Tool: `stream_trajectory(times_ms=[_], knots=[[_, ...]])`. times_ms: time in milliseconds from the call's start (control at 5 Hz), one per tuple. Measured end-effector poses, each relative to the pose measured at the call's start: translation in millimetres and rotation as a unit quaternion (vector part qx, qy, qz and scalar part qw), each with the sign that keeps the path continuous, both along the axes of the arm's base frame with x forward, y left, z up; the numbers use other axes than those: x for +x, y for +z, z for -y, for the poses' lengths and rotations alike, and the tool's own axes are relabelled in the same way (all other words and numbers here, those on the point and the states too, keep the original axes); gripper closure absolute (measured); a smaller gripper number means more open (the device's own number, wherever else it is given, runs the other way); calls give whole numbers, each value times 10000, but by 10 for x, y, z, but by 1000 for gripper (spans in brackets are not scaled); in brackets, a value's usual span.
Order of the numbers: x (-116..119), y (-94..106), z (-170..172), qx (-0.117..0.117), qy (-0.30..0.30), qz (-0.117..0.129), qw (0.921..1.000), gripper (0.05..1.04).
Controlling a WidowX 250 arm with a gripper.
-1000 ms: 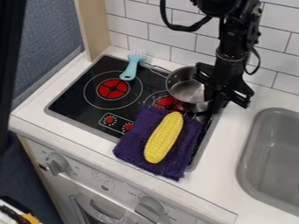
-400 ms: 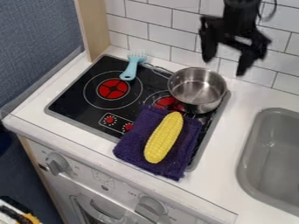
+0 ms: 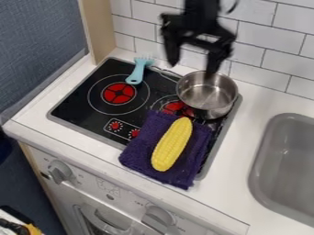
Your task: Moved the pot to the upper right corner of the burner
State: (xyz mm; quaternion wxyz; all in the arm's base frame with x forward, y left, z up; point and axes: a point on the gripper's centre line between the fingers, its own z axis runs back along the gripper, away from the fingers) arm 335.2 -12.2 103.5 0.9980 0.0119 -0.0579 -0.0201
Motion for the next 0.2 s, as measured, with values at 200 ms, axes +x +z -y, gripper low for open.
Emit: stream_trajectory(times_ms=[200], knots=[[-121, -117, -120, -66, -153, -70, 9998, 83]])
